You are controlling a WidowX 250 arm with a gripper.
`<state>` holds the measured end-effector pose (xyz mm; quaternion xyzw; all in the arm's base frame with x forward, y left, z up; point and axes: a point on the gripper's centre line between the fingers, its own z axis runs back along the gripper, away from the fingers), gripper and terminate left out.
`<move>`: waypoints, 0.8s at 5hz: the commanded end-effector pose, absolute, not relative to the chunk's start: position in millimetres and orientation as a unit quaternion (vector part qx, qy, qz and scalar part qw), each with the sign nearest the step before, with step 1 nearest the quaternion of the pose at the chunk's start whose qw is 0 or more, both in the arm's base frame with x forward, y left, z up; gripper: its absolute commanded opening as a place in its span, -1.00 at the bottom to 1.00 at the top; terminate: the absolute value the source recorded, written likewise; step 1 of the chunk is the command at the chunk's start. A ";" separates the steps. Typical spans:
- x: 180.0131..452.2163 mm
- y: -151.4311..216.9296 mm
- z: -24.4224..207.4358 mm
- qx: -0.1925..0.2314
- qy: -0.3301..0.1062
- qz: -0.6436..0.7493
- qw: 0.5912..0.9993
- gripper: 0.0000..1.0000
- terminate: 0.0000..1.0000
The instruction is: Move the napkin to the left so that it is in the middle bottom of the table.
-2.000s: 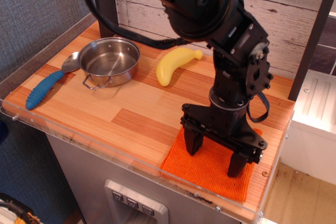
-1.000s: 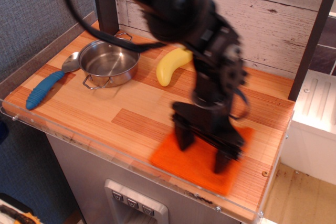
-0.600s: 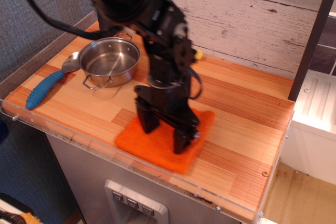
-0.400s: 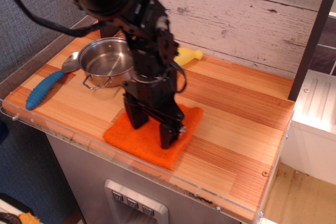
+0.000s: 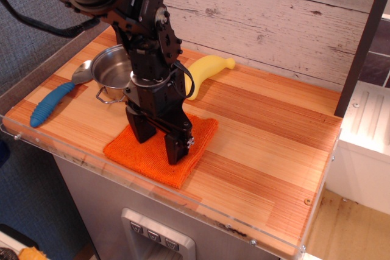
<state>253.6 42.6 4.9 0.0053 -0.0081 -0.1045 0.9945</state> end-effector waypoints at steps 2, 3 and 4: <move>259.6 19.6 37.2 -0.032 -0.062 -0.143 0.987 1.00 -1.00; 260.3 18.8 58.2 -0.031 -0.088 -0.139 0.986 1.00 -1.00; 255.5 18.6 72.7 -0.018 -0.101 -0.130 0.986 1.00 -1.00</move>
